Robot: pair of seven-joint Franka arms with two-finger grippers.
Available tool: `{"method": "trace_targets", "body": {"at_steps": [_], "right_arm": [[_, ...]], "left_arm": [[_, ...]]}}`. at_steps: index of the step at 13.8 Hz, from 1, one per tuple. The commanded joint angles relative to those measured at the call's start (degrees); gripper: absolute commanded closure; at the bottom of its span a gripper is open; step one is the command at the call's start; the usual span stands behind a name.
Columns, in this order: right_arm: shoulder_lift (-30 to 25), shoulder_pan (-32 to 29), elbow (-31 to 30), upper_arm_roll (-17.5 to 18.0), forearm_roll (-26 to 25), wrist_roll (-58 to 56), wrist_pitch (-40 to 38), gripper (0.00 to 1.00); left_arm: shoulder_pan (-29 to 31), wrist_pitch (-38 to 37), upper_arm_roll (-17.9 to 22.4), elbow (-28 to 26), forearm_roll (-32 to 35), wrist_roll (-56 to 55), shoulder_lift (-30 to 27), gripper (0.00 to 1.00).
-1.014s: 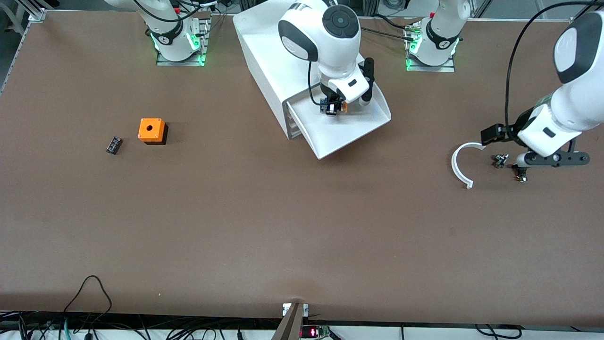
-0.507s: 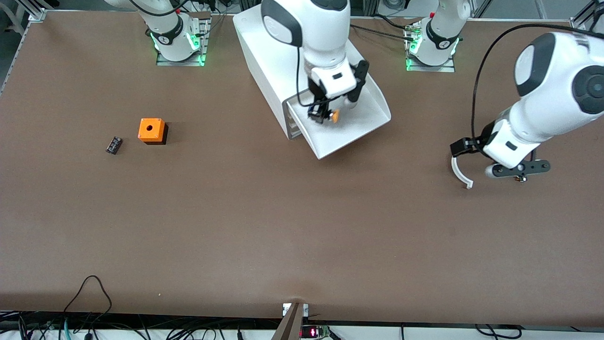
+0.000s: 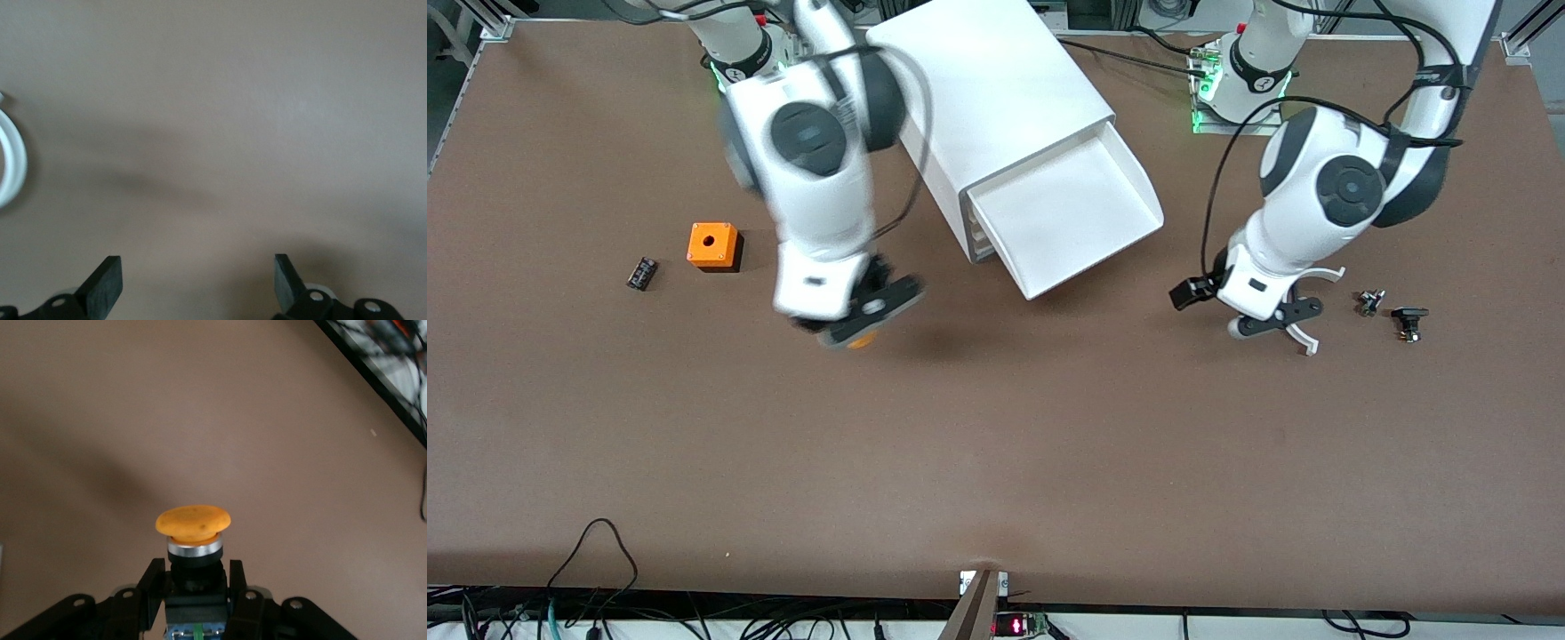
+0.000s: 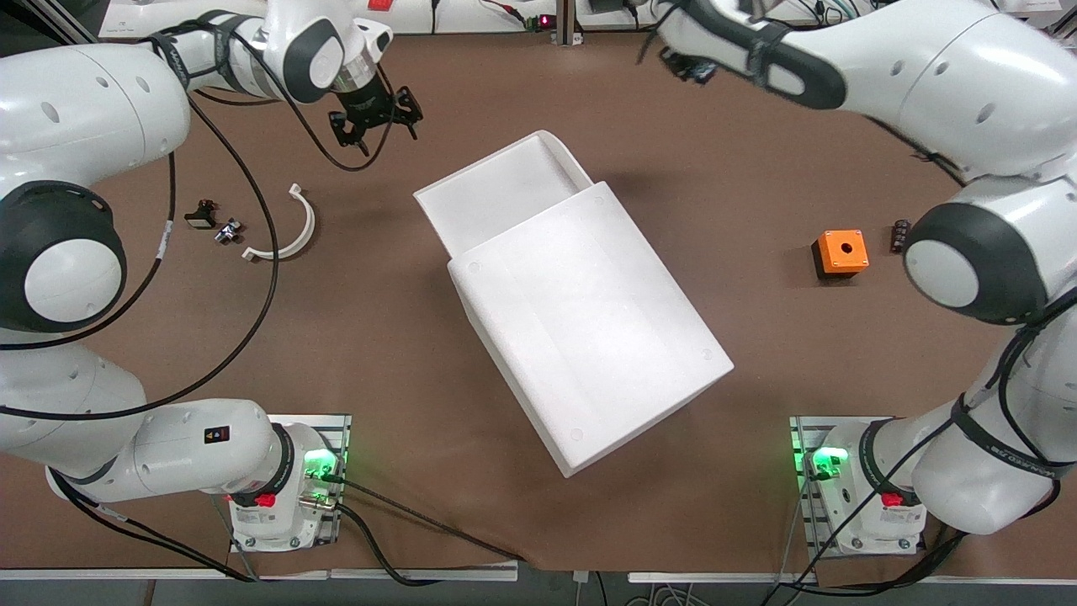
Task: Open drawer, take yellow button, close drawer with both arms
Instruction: 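Push the drawer shut with the left gripper while the right gripper carries the button, then lower the button beside the orange box while the left gripper withdraws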
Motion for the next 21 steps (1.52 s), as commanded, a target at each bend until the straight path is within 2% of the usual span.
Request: {"method": "trace_targets", "body": {"at_steps": [1,3,5,7,9,12,15,16,17,19,20,21], "right_arm": [[-6.1,-7.4,-13.8,1.3,0.5,1.9,6.5,0.81],[-6.3,-12.9,-20.3,1.4,0.5,2.1,12.3,0.81],[-5.8,-18.6,-28.4,1.4,0.0,1.0,23.9,0.81],[-5.6,-23.6,-35.6,1.5,0.0,-4.9,34.6,0.81],[-4.8,-25.8,-38.4,1.6,0.0,-7.8,38.2,0.81],[-2.1,-28.1,-40.0,1.9,0.0,-9.3,40.2,0.81],[0.0,-29.6,-41.7,2.3,0.0,-9.3,44.9,0.75],[0.3,-30.2,-41.9,2.3,0.0,-9.3,45.3,0.70],[0.3,-30.7,-41.9,2.3,0.0,-9.3,45.0,0.56],[-0.8,-30.8,-41.7,2.3,0.1,-9.2,43.9,0.00],[-1.7,-30.8,-40.6,2.9,0.4,-9.0,41.2,0.00],[-2.5,-30.8,-38.4,4.0,0.6,-8.8,37.6,0.00]], "left_arm": [[0.3,0.8,-4.3,-3.5,-1.3,-2.8,-1.3,0.00],[0.3,0.6,-8.3,-5.9,-3.9,-6.7,-2.2,0.00],[0.4,0.6,-12.3,-6.8,-4.1,-11.3,-2.2,0.00],[0.4,-0.6,-17.0,-6.9,-4.2,-14.4,-2.3,0.00],[0.4,-2.0,-21.0,-7.2,-4.2,-14.6,-2.6,0.00],[0.7,-3.6,-24.6,-7.7,-6.4,-14.7,-2.9,0.00],[0.7,-5.1,-25.8,-8.0,-8.9,-14.7,-3.1,0.00],[0.8,-5.8,-27.2,-8.0,-9.1,-14.8,-3.2,0.00],[0.8,-5.8,-27.5,-8.0,-9.2,-15.2,-3.2,0.00],[2.0,-5.8,-27.2,-7.7,-9.1,-14.7,-3.7,0.00],[3.9,-5.7,-26.7,-7.1,-9.1,-14.5,-4.1,0.00],[5.4,-5.5,-23.8,-6.2,-8.8,-13.9,-4.9,0.00]]}}
